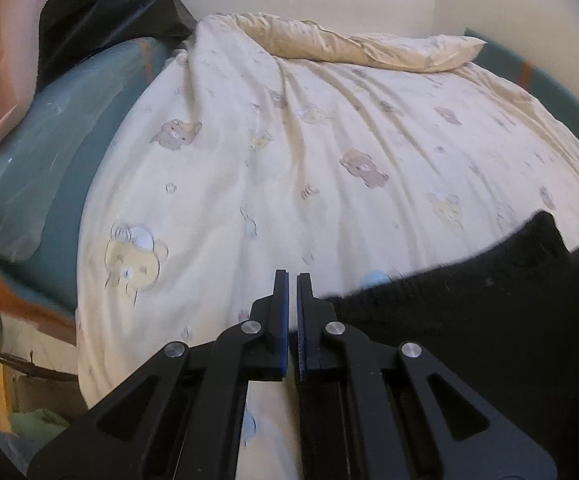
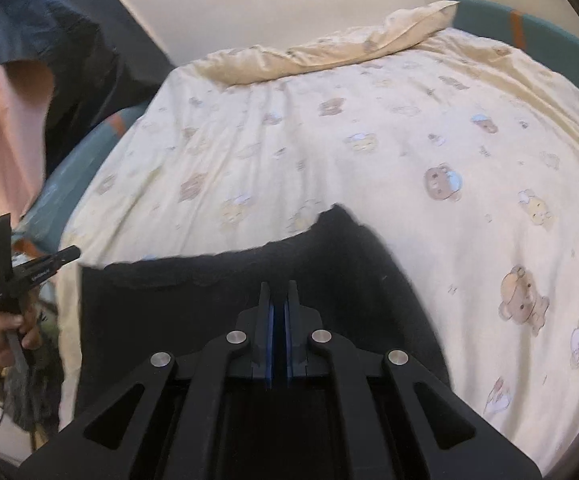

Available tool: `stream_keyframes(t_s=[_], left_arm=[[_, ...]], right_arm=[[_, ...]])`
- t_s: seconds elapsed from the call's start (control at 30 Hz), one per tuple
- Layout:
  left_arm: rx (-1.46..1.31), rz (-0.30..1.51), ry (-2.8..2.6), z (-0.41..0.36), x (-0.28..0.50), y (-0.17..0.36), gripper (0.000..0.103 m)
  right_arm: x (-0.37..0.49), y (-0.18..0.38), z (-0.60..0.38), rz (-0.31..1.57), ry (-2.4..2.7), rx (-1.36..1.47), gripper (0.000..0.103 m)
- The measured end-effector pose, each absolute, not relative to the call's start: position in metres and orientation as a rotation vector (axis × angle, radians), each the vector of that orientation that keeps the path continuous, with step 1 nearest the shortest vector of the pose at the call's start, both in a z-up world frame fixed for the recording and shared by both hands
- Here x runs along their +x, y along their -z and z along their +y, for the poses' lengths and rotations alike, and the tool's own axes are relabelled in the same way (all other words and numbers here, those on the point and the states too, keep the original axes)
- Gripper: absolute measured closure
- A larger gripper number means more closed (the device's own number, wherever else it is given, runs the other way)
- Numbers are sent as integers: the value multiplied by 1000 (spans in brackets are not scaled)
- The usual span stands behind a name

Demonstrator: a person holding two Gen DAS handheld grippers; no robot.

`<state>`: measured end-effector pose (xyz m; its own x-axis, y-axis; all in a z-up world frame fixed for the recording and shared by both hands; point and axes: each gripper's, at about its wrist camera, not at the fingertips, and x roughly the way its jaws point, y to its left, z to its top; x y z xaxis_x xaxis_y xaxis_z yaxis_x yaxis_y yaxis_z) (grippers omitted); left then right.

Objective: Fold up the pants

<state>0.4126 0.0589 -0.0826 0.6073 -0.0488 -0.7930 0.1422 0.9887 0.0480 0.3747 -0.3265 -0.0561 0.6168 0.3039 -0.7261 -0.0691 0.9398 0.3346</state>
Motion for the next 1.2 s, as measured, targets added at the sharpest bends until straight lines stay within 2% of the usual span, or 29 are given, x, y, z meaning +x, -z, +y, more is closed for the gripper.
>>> stream_keyframes(t_s=[0.13, 0.27, 0.3, 0.33, 0.4, 0.43, 0.57, 0.6, 0.67, 0.73, 0.83, 1.03, 1.2], left_arm=[[117, 958, 96, 61, 424, 99, 102], [-83, 989, 157, 84, 415, 104, 100], [-137, 1021, 159, 92, 413, 109, 95], [-161, 1045, 153, 97, 410, 114, 73], [-167, 1050, 165, 102, 400, 122, 43], [-157, 1040, 179, 101, 395, 123, 43], [-129, 1044, 247, 90, 390, 136, 44], [-114, 1040, 236, 87, 391, 138, 51], [-124, 1037, 230, 86, 398, 144, 57], [-174, 1050, 271, 86, 402, 147, 86], [-167, 1033, 301, 81, 398, 141, 98], [-117, 966, 288, 78, 383, 114, 100], [-91, 893, 285, 77, 388, 88, 100]], right_arm=[[390, 76, -329, 925, -214, 281, 100], [394, 98, -325, 978, -226, 285, 100], [394, 100, -325, 983, -224, 286, 100], [395, 102, -328, 986, -222, 300, 100], [396, 104, -331, 991, -221, 320, 100], [396, 106, -332, 993, -221, 324, 100], [394, 106, -335, 995, -224, 343, 100], [394, 106, -335, 994, -224, 342, 100], [394, 106, -334, 994, -226, 342, 100], [394, 106, -334, 997, -227, 340, 100], [394, 105, -335, 995, -237, 343, 100], [393, 105, -336, 979, -273, 353, 100], [385, 82, -338, 864, -300, 348, 100]])
